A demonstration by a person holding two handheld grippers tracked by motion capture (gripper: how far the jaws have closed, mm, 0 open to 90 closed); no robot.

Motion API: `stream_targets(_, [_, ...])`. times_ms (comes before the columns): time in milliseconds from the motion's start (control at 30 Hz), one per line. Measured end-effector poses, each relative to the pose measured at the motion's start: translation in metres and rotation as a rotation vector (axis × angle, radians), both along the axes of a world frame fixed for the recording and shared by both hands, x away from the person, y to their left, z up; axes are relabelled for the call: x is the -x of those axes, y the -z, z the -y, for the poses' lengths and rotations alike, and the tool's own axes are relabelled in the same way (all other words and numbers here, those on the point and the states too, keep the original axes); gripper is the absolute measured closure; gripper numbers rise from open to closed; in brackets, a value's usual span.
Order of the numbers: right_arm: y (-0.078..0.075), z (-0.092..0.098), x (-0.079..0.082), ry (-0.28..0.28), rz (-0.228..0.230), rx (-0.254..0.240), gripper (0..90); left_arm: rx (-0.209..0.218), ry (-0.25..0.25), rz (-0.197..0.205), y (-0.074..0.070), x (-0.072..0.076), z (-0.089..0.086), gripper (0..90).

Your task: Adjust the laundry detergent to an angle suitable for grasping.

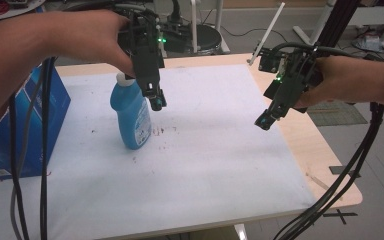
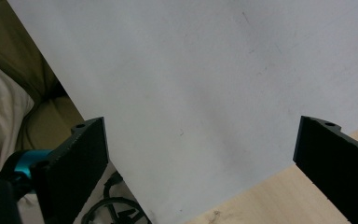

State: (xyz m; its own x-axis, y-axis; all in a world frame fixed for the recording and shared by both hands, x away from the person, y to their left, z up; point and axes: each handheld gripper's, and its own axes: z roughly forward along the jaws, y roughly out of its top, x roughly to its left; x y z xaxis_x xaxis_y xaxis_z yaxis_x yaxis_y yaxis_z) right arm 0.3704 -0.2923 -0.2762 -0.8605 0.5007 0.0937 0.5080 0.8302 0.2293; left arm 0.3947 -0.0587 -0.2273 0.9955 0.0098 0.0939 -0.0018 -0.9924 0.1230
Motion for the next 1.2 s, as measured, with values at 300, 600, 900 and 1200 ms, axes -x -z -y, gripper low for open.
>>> stream_targets(300, [0.001,-0.001,-0.001,-0.004,-0.002,0.005,2.3,0.003,-0.001,0.001,0.0,-0.001,0.0,2.8])
stream_targets(600, [0.005,-0.001,-0.002,-0.007,-0.004,-0.001,2.3,-0.007,-0.007,-0.004,0.004,-0.002,0.001,2.8])
stream_targets(900, [0.006,-0.001,-0.002,-0.017,0.001,-0.004,2.3,0.03,-0.11,0.005,-0.004,-0.004,-0.003,2.8])
stream_targets(1200, [0.006,-0.002,-0.002,-0.022,0.004,-0.008,2.3,0.054,-0.226,0.024,-0.014,-0.007,-0.013,2.8])
